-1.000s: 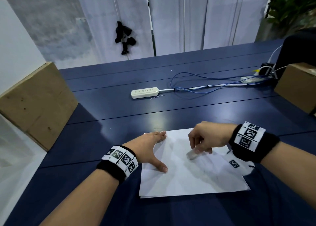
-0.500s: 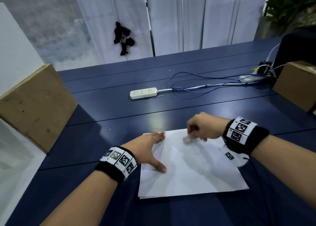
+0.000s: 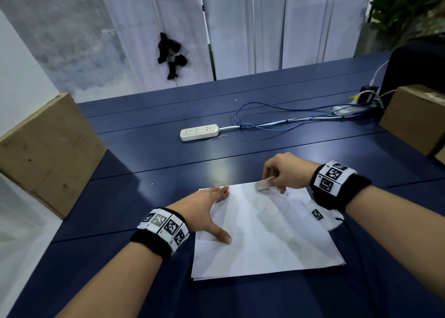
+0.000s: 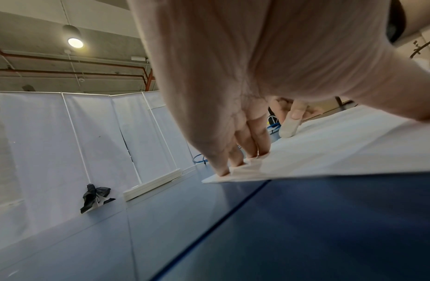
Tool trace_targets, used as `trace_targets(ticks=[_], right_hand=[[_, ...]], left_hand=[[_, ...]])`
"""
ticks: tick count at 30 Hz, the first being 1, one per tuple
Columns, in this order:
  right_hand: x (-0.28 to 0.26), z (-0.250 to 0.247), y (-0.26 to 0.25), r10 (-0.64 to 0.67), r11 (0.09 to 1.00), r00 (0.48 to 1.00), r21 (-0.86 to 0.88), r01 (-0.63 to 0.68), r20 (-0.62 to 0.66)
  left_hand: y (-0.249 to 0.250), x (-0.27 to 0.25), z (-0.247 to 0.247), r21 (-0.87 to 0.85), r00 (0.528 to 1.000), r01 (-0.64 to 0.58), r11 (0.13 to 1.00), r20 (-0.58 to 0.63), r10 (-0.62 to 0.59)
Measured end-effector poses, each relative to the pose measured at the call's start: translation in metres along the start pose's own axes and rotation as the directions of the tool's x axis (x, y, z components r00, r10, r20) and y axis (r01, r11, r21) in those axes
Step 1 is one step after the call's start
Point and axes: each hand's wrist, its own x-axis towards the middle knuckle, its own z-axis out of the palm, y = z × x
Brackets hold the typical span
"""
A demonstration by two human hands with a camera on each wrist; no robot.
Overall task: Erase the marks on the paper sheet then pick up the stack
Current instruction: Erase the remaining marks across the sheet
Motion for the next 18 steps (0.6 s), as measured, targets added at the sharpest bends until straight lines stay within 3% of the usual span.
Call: trace_targets(ticks=[2,7,8,12,14,16,18], right_hand=[[-0.002,0.002,0.001,0.001,1.000,1.000,0.025,-0.001,-0.010],[-0.031,0.008,-0.015,-0.117,0.987,0.954,0.136,0.082,0.275],[-0.028,0.007,-0.014,-0.111,0.991,0.961,0.099,0.089,0.253],[0.002,0.001,-0.004,-0.023,0.999,0.999,-0.047,0.021,-0.043],[0.006,0.000,0.000,-0.009,0.999,0.998,-0.036,0.006,-0.068],[-0.005,0.001,-0.001,-0.060,0.998,0.996,0.020,0.059,0.061],[-0.021,0.003,-0.010,-0.124,0.990,0.960,0.101,0.101,0.252]], left_hand=[[0.000,0.000,0.000,-0.008,1.000,0.001,1.000,-0.006,-0.001],[0.000,0.000,0.000,0.001,1.000,-0.016,1.000,-0.017,0.016],[0.000,0.000,0.001,-0.002,1.000,-0.014,1.000,-0.017,0.014],[0.001,-0.001,0.000,-0.004,1.000,-0.016,1.000,-0.024,0.016],[0.001,-0.001,0.000,-0.003,1.000,-0.018,1.000,-0.026,0.018],[0.001,-0.001,0.000,-0.002,0.999,-0.019,1.000,-0.027,0.019],[0.000,-0.001,0.001,-0.003,0.999,-0.016,1.000,-0.031,0.016]])
